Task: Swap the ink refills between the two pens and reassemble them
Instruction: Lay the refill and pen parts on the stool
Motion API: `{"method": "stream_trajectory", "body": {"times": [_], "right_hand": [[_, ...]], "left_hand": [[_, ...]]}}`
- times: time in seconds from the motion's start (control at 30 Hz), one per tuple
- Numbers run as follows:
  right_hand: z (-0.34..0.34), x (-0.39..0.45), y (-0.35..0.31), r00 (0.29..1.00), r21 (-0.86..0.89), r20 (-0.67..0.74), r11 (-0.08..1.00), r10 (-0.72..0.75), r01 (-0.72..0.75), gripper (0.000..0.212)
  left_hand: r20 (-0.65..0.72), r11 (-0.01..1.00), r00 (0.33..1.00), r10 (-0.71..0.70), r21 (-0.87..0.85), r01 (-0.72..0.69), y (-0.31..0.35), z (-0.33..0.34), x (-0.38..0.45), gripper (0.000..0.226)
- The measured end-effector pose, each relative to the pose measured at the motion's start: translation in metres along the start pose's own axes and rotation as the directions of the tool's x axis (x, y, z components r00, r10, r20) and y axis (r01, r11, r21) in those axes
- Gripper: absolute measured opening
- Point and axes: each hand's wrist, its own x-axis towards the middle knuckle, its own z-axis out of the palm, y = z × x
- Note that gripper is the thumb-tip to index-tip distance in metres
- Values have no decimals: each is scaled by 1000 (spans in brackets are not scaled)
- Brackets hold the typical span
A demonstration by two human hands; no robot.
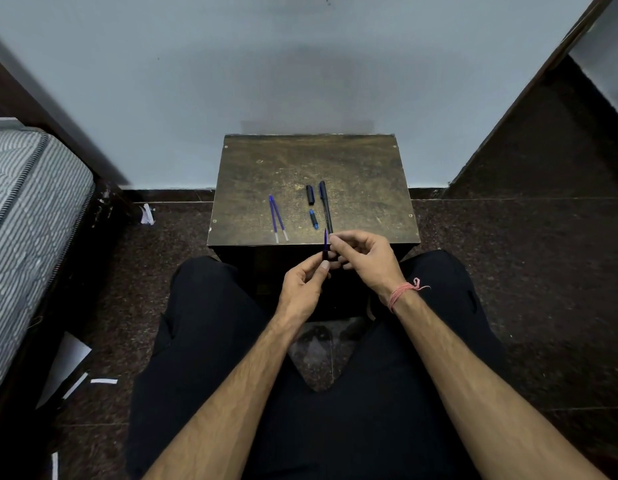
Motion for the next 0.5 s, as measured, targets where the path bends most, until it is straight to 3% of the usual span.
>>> {"method": "stream_trajectory", "body": {"times": [0.17, 0.3, 0.5], "right_hand": [[7, 3, 9, 991, -389, -100, 920, -92, 46, 15], [14, 7, 8, 980, -541, -72, 832, -187, 120, 18], [25, 33, -20, 920, -817, 106, 494, -378, 298, 30]], "left_hand": [[-55, 999, 998, -8, -43, 5, 1, -2, 0, 26], [-106, 998, 994, 6, -67, -13, -1, -3, 3, 28], [-163, 990, 986, -39, -139, 16, -3, -8, 4, 35]]}}
